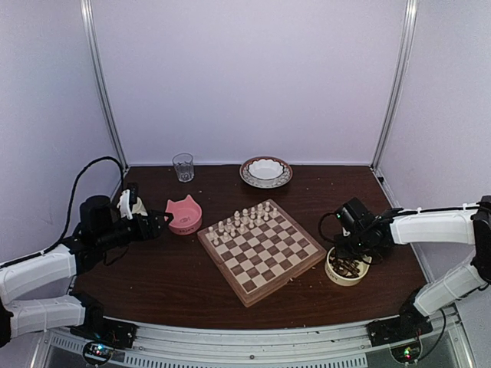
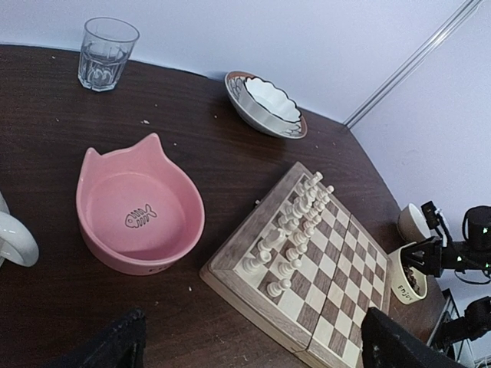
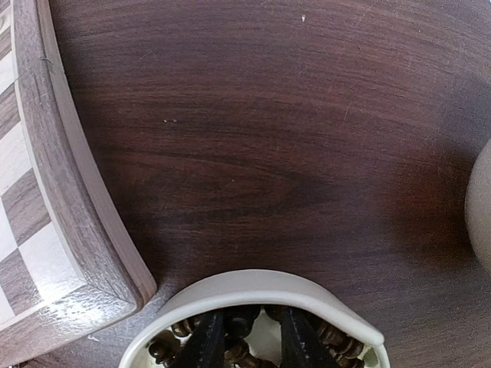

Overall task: Set up the chess pieces on the board
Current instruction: Pick up the pawn from the storage box.

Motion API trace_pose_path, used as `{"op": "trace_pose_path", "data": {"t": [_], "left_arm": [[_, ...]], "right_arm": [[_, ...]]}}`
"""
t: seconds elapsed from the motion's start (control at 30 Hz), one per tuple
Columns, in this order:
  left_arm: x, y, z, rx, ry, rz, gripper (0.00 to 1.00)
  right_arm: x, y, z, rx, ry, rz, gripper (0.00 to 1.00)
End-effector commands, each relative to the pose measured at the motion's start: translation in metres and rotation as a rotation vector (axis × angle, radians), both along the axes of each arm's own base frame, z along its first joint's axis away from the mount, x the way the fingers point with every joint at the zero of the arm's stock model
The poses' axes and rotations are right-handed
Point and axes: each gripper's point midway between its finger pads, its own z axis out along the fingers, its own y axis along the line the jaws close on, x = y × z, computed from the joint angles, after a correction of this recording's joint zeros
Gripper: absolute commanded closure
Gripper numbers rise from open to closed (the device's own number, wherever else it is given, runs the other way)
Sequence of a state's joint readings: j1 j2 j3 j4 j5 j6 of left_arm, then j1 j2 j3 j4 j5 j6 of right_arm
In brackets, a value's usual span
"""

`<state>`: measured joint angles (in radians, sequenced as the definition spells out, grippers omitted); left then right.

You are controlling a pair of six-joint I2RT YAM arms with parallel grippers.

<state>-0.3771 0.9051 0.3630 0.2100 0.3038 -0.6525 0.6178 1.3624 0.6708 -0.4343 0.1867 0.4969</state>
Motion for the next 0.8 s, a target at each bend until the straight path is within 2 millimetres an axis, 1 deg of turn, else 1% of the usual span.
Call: {"op": "trace_pose_path", "data": {"t": [0.0, 0.17, 0.23, 0.33, 0.47, 0.53, 0.7, 0.77], "left_arm": [[-0.001, -0.005, 0.012, -0.024, -0.050, -0.022, 0.02], [-0.001, -0.007, 0.011, -0.031, -0.044, -0.035, 0.02], [0.000, -0.008, 0.010, -0.028, -0.040, -0.039, 0.03], [0.000, -0.010, 0.009, -0.031, -0.036, -0.049, 0.03], [0.000, -0.012, 0.008, -0.037, -0.031, -0.060, 0.02], [0.000, -0.013, 0.007, -0.036, -0.026, -0.062, 0.02], [0.001, -0.014, 0.005, -0.036, -0.023, -0.068, 0.02], [0.001, -0.015, 0.004, -0.035, -0.017, -0.074, 0.02]], "right_arm": [[0.010, 0.001, 0.006, -0.018, -0.031, -0.020, 0.74], [0.013, 0.006, 0.004, -0.012, -0.025, -0.004, 0.77], [0.014, 0.011, 0.006, 0.006, -0.031, 0.017, 0.80], [0.014, 0.012, 0.010, 0.016, -0.044, 0.030, 0.86], [0.011, 0.010, 0.023, 0.043, -0.088, 0.035, 0.87], [0.009, 0.009, 0.034, 0.064, -0.122, 0.041, 0.86], [0.007, 0.013, 0.063, 0.114, -0.203, 0.091, 0.83], [0.007, 0.017, 0.069, 0.135, -0.216, 0.116, 0.82]]}}
